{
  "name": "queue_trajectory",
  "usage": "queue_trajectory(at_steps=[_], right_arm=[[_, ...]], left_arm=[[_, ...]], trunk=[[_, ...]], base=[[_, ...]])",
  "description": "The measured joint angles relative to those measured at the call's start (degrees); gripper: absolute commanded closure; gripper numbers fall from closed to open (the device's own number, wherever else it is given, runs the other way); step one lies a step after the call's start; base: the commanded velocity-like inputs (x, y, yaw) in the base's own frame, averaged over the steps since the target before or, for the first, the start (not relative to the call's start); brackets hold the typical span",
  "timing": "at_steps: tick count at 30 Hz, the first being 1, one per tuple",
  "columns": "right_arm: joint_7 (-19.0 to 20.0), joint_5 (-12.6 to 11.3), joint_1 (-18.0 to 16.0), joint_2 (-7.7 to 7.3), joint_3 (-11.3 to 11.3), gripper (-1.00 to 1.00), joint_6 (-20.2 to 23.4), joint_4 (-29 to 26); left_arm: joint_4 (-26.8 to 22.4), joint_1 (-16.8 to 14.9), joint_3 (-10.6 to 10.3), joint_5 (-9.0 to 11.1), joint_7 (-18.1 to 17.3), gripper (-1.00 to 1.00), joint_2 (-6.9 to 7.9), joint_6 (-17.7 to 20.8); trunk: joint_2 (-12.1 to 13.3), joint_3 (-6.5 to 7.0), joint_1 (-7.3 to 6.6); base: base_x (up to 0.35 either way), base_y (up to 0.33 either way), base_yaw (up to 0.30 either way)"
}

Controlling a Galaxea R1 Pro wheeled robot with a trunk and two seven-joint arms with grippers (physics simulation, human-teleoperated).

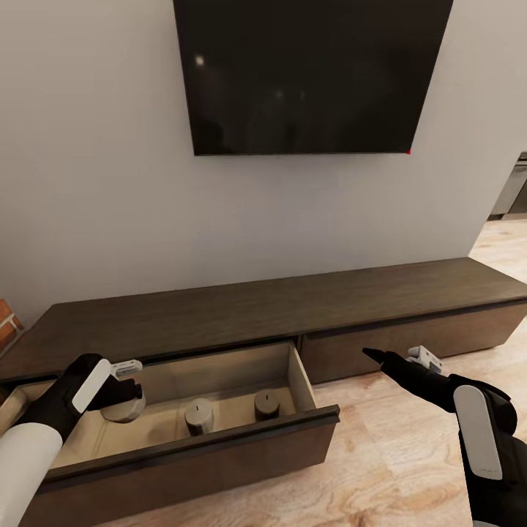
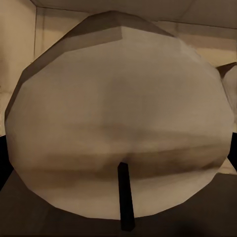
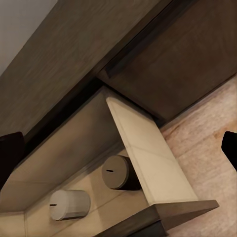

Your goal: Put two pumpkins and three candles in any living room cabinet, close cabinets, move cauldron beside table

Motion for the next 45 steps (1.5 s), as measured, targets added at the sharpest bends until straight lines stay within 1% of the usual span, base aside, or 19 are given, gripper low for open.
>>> queue_trajectory(at_steps=[1, 4, 7, 10, 16, 20, 22, 26, 29, 35, 45], right_arm=[[0.0, 0.0, 0.0, -0.01, 0.0, -1.00, 0.0, 0.0], [0.0, 0.0, 0.0, -0.02, 0.0, -1.00, 0.0, 0.0], [0.0, 0.0, 0.0, -0.02, 0.0, -1.00, 0.0, 0.0], [0.0, 0.0, 0.0, -0.02, 0.0, -1.00, 0.0, 0.0], [0.3, 0.0, 0.0, -0.02, 0.0, -1.00, 0.0, 0.0], [3.4, -0.3, 0.0, -0.08, -0.1, -1.00, 0.0, 0.0], [4.3, -0.4, 0.0, -0.14, -0.1, -1.00, 0.0, 0.0], [4.8, -0.3, 0.0, -0.19, -0.1, -1.00, 0.0, 0.0], [4.9, -0.3, 0.0, -0.20, -0.2, -1.00, 0.0, 0.0], [4.9, -0.4, 0.0, -0.20, -1.2, -1.00, 0.0, 0.0], [4.9, -0.4, 0.0, -0.20, -1.4, -1.00, 0.0, 0.0]], left_arm=[[0.3, 0.0, 0.0, 0.0, 0.0, 1.00, -0.01, 0.0], [1.0, 0.0, 0.0, 0.0, 0.1, 1.00, -0.03, 0.0], [1.2, 0.0, 0.0, 0.0, 0.1, 1.00, -0.04, 0.0], [1.2, 0.0, 0.0, 0.0, 0.1, 1.00, -0.04, -0.1], [1.3, 0.0, -0.1, 0.0, -0.1, 1.00, -0.11, -0.3], [1.3, 0.0, -0.1, 0.0, -0.2, 1.00, -0.12, -0.4], [1.3, 0.0, -0.3, -0.1, -0.2, 1.00, -0.13, -0.5], [1.3, 0.0, -0.4, -0.2, -0.2, 1.00, -0.13, -0.5], [1.3, 0.0, -0.5, -0.1, -0.2, 1.00, -0.13, -0.5], [1.3, 0.0, -0.5, -0.2, -0.1, 1.00, -0.13, -0.4], [1.3, 0.0, -0.7, -0.3, 0.2, 1.00, -0.13, -0.3]], trunk=[[0.0, 0.00, 0.00], [-1.2, -0.54, 0.66], [-1.2, -0.54, 0.66], [-2.4, -1.07, 1.31], [-2.5, -2.40, 1.48], [-2.5, -3.29, 1.58], [-2.6, -3.29, 1.58], [-2.5, -3.29, 1.58], [-2.6, -3.29, 1.57], [-2.6, -3.29, 1.57], [-2.6, -3.29, 1.58]], base=[[0.000, 0.000, 0.000], [0.000, 0.000, 0.000], [0.000, 0.000, 0.000], [0.000, 0.000, 0.000], [0.000, 0.000, 0.000], [0.000, 0.000, 0.000], [0.000, 0.000, 0.000], [0.000, 0.000, 0.000], [0.090, 0.029, 0.000], [0.125, 0.037, 0.000], [0.095, 0.038, 0.000]])
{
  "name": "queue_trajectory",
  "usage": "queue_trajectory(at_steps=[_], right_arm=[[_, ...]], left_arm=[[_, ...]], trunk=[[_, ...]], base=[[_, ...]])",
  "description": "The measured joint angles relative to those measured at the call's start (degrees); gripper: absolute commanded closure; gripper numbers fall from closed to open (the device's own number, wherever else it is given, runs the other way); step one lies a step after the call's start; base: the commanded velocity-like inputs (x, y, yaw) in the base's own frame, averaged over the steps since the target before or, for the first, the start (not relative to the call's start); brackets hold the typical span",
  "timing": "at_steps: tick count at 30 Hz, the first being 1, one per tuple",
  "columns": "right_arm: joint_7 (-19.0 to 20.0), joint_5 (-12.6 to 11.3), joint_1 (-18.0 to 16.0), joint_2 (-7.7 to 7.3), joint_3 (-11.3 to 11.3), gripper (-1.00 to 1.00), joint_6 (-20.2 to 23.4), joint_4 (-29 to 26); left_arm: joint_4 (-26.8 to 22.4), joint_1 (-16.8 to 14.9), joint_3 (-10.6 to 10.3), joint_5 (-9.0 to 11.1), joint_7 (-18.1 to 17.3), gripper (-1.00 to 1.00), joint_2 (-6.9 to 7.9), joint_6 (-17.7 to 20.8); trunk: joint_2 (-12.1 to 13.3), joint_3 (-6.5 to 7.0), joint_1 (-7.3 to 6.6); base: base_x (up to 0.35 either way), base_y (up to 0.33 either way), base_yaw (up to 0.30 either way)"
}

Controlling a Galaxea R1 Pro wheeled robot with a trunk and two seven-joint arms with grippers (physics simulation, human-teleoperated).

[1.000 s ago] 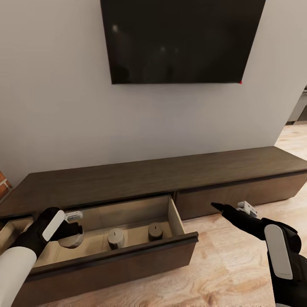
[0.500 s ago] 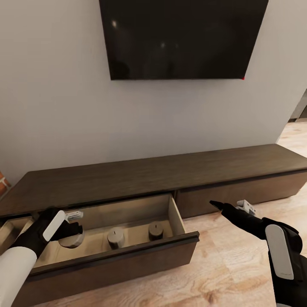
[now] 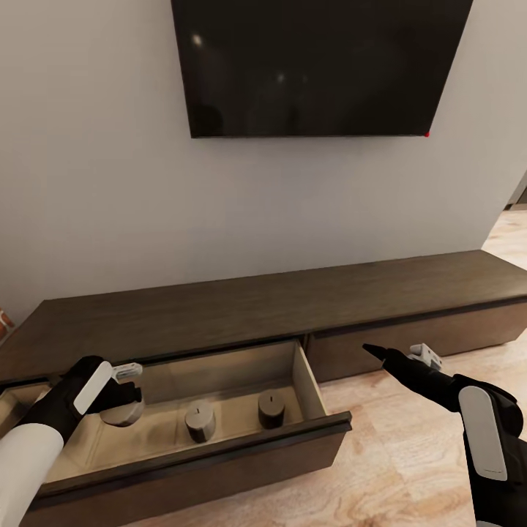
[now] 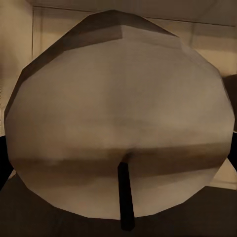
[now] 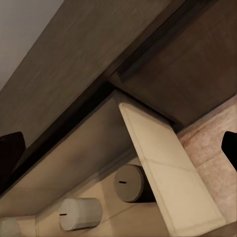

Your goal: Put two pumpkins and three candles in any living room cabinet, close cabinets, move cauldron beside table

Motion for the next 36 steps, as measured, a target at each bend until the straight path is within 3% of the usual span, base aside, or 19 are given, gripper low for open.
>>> queue_trajectory(at_steps=[5, 19, 35, 36], right_arm=[[0.0, 0.0, 0.0, 0.00, 0.0, -1.00, 0.0, 0.0], [0.0, 0.0, 0.0, 0.00, 0.0, -1.00, 0.0, 0.0], [0.0, 0.0, 0.0, 0.00, 0.0, -1.00, 0.0, 0.0], [0.0, 0.0, 0.0, 0.00, 0.0, -1.00, 0.0, 0.0]], left_arm=[[0.0, 0.0, 0.0, 0.0, 0.1, 1.00, -0.02, 0.0], [0.0, 0.0, -0.1, 0.0, -0.1, 1.00, -0.08, 0.0], [0.0, 0.0, 0.0, 0.0, -0.1, 1.00, -0.09, 0.0], [0.0, 0.0, 0.0, 0.0, -0.1, -1.00, -0.09, 0.0]], trunk=[[0.0, 0.00, 0.00], [-0.2, -3.10, 0.37], [-0.2, -3.77, 0.44], [-0.2, -3.77, 0.44]], base=[[0.007, 0.003, 0.000], [0.000, 0.000, 0.000], [0.000, 0.000, 0.000], [0.000, 0.000, 0.000]])
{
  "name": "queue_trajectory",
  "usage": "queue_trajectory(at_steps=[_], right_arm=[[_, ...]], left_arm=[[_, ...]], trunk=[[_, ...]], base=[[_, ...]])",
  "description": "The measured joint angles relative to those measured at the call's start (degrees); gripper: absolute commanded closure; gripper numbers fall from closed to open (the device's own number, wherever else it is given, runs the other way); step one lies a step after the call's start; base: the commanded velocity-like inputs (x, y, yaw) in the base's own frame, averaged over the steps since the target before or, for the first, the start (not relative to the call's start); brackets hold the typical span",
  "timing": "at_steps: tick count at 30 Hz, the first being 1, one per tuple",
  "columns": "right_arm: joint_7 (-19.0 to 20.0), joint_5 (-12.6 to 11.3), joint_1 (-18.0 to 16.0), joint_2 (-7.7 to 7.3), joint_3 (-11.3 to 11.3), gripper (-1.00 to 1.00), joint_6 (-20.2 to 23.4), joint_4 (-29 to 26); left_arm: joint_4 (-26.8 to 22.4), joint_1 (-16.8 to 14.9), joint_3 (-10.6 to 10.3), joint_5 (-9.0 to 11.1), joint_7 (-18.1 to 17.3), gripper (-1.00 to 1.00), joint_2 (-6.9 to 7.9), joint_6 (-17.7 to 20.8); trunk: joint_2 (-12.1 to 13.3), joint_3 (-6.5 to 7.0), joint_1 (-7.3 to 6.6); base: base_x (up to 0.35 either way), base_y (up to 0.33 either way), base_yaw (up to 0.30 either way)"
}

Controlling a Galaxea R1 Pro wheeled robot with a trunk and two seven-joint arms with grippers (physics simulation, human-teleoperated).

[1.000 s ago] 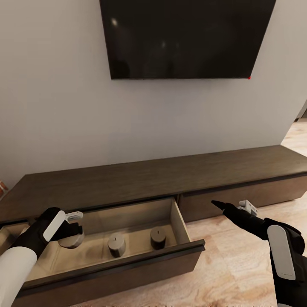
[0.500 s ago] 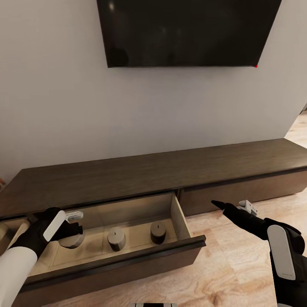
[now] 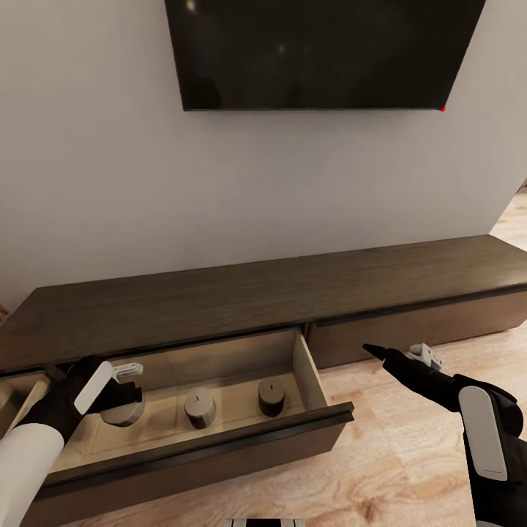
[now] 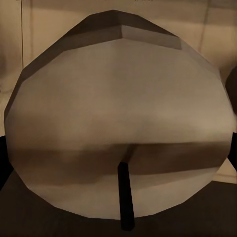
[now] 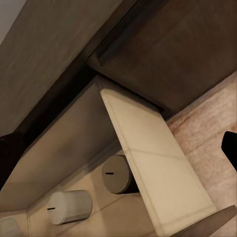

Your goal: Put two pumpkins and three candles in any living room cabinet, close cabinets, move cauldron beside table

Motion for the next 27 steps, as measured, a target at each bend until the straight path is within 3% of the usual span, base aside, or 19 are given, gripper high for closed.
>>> queue_trajectory(at_steps=[27], right_arm=[[0.0, 0.1, 0.0, 0.00, 0.0, -1.00, 0.0, 0.0]], left_arm=[[0.0, 0.0, 0.0, 0.0, 0.4, -1.00, 0.00, 0.1]], trunk=[[0.0, 0.00, 0.00]], base=[[0.000, 0.000, 0.000]])
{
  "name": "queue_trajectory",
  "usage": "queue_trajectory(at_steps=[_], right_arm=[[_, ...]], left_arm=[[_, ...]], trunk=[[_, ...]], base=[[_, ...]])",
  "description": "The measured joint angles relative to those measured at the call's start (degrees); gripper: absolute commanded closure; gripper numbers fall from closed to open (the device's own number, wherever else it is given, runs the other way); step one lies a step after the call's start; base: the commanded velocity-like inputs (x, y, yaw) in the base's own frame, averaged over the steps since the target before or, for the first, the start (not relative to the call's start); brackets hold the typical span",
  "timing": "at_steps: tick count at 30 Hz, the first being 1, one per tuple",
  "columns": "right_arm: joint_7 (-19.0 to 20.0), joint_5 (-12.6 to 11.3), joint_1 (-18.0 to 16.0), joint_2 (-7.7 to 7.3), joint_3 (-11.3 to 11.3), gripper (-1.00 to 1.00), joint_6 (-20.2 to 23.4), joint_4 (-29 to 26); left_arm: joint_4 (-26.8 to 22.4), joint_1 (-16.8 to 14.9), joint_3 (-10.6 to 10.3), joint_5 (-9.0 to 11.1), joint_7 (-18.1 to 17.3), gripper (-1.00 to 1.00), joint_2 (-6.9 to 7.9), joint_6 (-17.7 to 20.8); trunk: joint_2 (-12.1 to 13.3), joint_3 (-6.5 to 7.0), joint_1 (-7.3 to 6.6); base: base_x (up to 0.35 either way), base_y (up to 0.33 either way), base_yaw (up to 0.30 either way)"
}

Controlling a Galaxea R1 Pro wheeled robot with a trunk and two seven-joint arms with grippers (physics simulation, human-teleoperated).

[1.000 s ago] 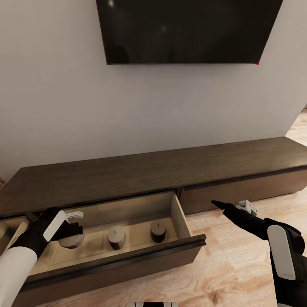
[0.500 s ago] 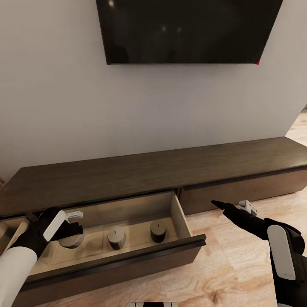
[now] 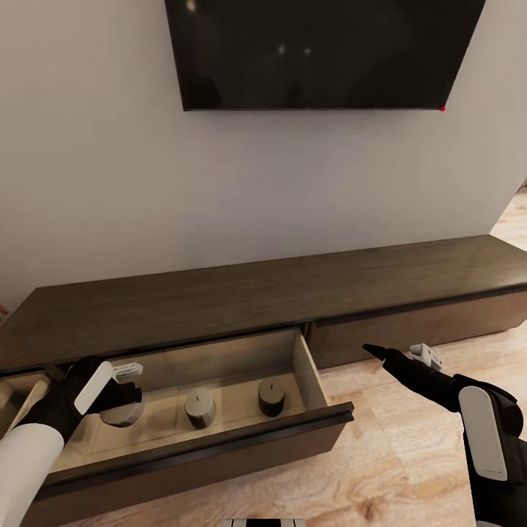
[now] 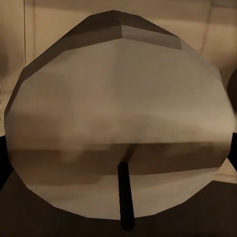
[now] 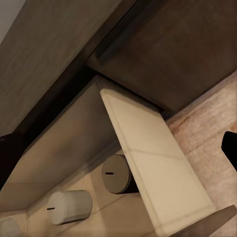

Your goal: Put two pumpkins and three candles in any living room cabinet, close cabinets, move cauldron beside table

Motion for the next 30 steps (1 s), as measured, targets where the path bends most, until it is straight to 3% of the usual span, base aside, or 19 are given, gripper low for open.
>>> queue_trajectory(at_steps=[4, 30], right_arm=[[0.0, 0.0, 0.0, 0.00, 0.0, -1.00, 0.0, 0.0], [0.0, -0.1, 0.0, 0.00, 0.0, -1.00, 0.0, 0.0]], left_arm=[[0.0, 0.0, 0.0, 0.0, 0.1, -1.00, 0.00, 0.0], [-0.1, 0.0, 0.0, -0.1, -0.1, -1.00, 0.00, -0.1]], trunk=[[0.0, 0.00, 0.00], [-0.3, -4.21, 0.49]], base=[[0.000, 0.000, 0.000], [0.000, 0.000, 0.000]])
